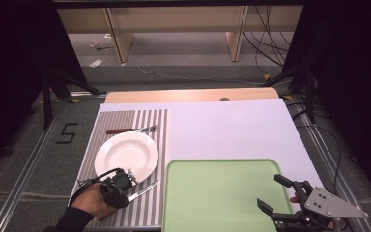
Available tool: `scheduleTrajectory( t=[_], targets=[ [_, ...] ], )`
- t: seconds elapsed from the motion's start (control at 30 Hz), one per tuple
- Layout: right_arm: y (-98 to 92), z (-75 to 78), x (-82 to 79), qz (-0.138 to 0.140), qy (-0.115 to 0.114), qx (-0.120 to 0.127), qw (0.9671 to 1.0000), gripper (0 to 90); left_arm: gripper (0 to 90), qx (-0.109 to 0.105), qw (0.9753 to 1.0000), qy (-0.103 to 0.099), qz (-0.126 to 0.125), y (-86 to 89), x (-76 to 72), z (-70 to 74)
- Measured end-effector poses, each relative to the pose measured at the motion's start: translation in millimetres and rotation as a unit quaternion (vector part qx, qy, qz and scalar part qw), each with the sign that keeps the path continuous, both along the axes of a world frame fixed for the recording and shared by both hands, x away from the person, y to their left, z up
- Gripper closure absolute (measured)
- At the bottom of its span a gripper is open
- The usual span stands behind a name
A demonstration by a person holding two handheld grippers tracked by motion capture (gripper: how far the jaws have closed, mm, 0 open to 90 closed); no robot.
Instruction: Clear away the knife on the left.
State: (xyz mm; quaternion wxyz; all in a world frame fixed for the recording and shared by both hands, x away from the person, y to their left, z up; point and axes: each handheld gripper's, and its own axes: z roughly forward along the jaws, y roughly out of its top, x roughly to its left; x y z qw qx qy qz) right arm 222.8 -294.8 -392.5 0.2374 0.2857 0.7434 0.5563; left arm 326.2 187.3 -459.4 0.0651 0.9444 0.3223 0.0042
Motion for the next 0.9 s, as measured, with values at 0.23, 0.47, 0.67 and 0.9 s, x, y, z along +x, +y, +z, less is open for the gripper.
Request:
scheduleTrajectory(
  t=[0.23, 0.47, 0.67, 0.9],
  targets=[
    [0.3, -0.2, 0.3, 0.001, 0.0, 0.0, 1.0, 16.3, 77.4, -0.012, 0.9998, 0.01, 0.008, 3.9, 0.3, 0.5],
    [0.3, -0.2, 0.6, 0.0, 0.002, 0.001, 1.0, 16.3, 77.4, -0.075, 0.9969, 0.017, 0.018, 9.4, -1.9, 13.7],
    [0.0, 0.0, 0.3, -0.001, 0.001, 0.001, 1.0, 16.3, 77.4, -0.15, 0.9882, -0.003, 0.028, 5.6, -5.0, 38.5],
    [0.1, 0.0, 0.4, -0.001, 0.001, 0.002, 1.0, 16.3, 77.4, -0.196, 0.9802, -0.021, 0.014, -10.6, -7.6, 58.0]
  ],
)
